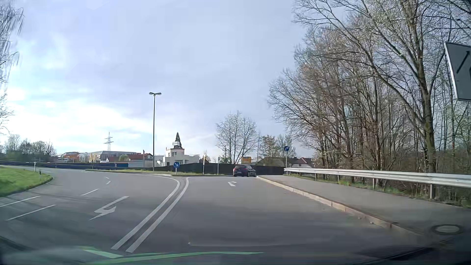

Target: Follow the waypoints while adhering to traffic rules and regulations

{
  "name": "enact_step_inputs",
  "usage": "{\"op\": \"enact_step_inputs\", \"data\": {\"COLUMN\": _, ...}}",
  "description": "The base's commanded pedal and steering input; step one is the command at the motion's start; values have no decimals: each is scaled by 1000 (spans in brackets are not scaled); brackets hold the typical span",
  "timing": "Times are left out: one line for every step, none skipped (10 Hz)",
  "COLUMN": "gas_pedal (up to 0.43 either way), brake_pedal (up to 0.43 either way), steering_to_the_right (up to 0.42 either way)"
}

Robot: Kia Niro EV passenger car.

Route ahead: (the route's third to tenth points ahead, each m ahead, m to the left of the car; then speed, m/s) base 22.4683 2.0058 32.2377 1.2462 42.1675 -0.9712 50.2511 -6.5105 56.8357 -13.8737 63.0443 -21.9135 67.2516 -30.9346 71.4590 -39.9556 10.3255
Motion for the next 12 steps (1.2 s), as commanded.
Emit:
{"op": "enact_step_inputs", "data": {"gas_pedal": 209, "brake_pedal": 0, "steering_to_the_right": -23}}
{"op": "enact_step_inputs", "data": {"gas_pedal": 157, "brake_pedal": 0, "steering_to_the_right": -23}}
{"op": "enact_step_inputs", "data": {"gas_pedal": 138, "brake_pedal": 0, "steering_to_the_right": -23}}
{"op": "enact_step_inputs", "data": {"gas_pedal": 110, "brake_pedal": 0, "steering_to_the_right": -23}}
{"op": "enact_step_inputs", "data": {"gas_pedal": 39, "brake_pedal": 0, "steering_to_the_right": -23}}
{"op": "enact_step_inputs", "data": {"gas_pedal": 8, "brake_pedal": 0, "steering_to_the_right": -23}}
{"op": "enact_step_inputs", "data": {"gas_pedal": 0, "brake_pedal": 0, "steering_to_the_right": -23}}
{"op": "enact_step_inputs", "data": {"gas_pedal": 0, "brake_pedal": 0, "steering_to_the_right": -22}}
{"op": "enact_step_inputs", "data": {"gas_pedal": 0, "brake_pedal": 0, "steering_to_the_right": -20}}
{"op": "enact_step_inputs", "data": {"gas_pedal": 0, "brake_pedal": 0, "steering_to_the_right": -13}}
{"op": "enact_step_inputs", "data": {"gas_pedal": 0, "brake_pedal": 0, "steering_to_the_right": -8}}
{"op": "enact_step_inputs", "data": {"gas_pedal": 0, "brake_pedal": 0, "steering_to_the_right": -7}}
